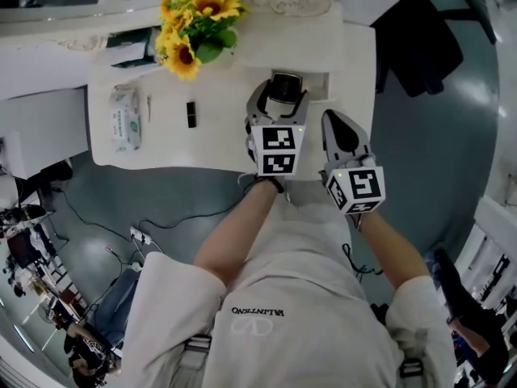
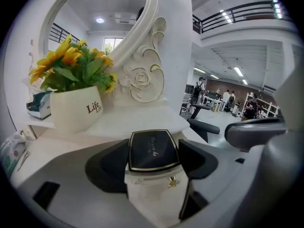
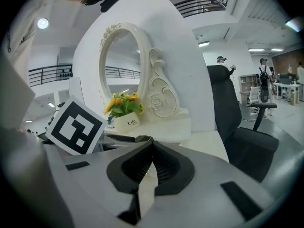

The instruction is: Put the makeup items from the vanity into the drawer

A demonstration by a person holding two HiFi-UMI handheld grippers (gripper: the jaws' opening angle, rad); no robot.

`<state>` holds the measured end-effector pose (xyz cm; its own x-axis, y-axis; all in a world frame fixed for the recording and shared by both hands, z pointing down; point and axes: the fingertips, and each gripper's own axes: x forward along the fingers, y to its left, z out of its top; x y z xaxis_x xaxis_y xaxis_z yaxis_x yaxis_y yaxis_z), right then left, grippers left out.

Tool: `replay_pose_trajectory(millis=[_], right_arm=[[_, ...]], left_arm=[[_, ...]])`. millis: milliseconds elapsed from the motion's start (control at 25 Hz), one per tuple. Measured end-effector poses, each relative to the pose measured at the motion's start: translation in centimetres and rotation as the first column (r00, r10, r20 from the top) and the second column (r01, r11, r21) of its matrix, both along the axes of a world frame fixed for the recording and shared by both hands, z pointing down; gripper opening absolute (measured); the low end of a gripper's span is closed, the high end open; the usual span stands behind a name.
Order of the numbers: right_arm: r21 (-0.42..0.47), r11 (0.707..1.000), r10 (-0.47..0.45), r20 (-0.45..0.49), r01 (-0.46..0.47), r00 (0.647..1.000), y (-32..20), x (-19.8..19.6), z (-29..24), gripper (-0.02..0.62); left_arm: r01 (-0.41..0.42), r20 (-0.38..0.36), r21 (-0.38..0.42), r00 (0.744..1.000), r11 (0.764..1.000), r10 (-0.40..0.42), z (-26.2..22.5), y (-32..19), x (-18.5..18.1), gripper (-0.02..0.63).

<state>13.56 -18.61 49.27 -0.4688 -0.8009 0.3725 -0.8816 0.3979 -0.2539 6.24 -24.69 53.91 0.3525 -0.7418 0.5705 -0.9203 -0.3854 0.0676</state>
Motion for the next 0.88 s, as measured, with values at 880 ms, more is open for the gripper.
replay_pose_trajectory(millis=[880], right_arm=[[-0.007, 1.0, -0.011, -0.006, 0.011, 1.0, -1.0, 1.0, 0.9, 0.009]], left_arm=[[0.02, 0.018, -0.024, 1.0, 1.0, -0.02, 1.1, -0.6, 1.1, 0.324]])
